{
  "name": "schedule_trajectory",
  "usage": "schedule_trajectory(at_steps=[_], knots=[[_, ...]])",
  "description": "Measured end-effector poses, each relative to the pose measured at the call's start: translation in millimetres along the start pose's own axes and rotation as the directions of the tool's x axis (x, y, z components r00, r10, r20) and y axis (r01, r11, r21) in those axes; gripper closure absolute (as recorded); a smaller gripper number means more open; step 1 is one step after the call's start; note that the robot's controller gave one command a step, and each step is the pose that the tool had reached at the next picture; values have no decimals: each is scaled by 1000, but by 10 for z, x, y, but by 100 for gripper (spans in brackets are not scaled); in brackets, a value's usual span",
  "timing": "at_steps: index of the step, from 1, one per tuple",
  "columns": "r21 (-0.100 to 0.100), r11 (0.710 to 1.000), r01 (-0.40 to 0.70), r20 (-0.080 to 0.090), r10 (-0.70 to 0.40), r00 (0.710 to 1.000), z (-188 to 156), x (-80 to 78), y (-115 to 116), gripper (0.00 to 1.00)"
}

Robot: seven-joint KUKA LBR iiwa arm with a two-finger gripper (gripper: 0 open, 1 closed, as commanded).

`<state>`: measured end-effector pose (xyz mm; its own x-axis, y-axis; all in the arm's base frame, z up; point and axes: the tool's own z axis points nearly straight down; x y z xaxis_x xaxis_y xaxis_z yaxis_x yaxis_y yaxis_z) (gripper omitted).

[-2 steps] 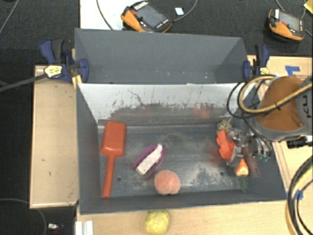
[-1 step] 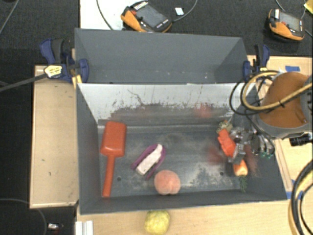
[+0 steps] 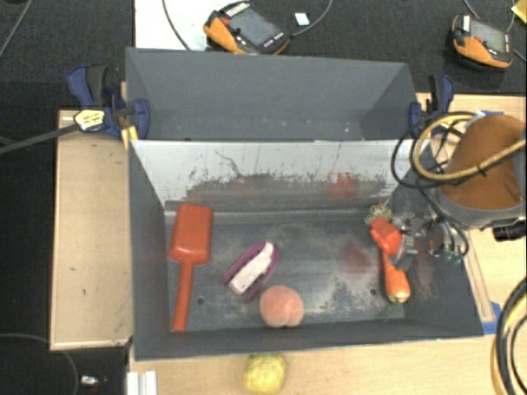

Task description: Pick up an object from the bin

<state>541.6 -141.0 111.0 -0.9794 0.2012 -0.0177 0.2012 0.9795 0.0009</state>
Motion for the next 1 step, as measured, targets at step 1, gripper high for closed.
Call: schedule_trajectory(at_steps=[1], knots=[[0,1000,1,-2,-1,1000,-229,2,1,100]])
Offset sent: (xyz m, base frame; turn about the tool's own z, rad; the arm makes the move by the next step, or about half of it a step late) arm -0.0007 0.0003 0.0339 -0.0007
